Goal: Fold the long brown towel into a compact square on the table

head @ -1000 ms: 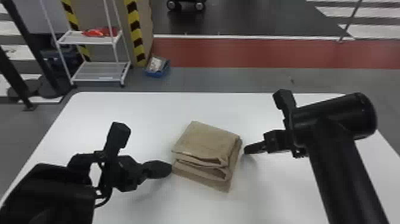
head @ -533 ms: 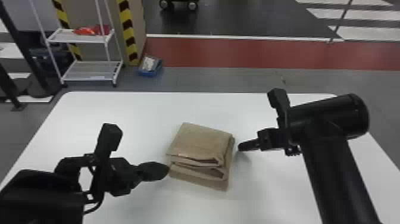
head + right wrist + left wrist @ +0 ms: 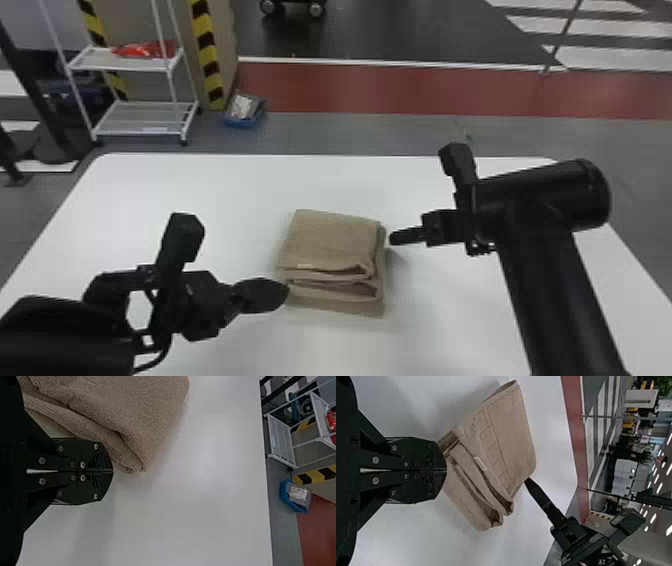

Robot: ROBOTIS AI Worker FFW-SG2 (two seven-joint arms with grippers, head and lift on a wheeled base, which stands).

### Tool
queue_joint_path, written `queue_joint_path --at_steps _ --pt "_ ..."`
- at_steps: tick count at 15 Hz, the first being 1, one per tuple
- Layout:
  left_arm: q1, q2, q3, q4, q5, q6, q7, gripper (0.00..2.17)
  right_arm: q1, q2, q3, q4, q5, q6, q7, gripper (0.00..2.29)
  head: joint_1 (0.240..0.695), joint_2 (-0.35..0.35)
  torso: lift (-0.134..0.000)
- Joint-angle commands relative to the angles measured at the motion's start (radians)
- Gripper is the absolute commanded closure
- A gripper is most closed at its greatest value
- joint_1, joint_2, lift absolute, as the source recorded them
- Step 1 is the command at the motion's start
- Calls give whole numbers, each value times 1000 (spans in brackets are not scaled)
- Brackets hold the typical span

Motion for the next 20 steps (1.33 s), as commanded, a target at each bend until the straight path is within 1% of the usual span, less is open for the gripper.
queue_joint_path --at_steps 1,5,10,12,14,20 --pt "8 0 -11 -13 1 0 -3 1794 0 1 -1 3 -3 -30 -7 2010 695 -63 -123" --pt "-2 0 -3 -13 3 -3 12 1794 0 1 1 5 -4 -18 0 2010 695 -72 -123" --pt "-48 3 19 50 -9 -3 86 1794 13 1 7 2 -4 -27 -2 2010 695 -46 -123" --pt "-55 4 9 86 -15 -3 84 1794 13 1 9 3 -6 -33 -5 2010 695 -36 -123" --pt "-48 1 -4 94 -8 -3 77 1794 8 1 9 11 -9 -45 -8 2010 695 -33 -123" --pt "-30 -2 -21 77 1 -6 64 1794 7 1 1 48 -54 -149 -20 2010 695 -48 -123"
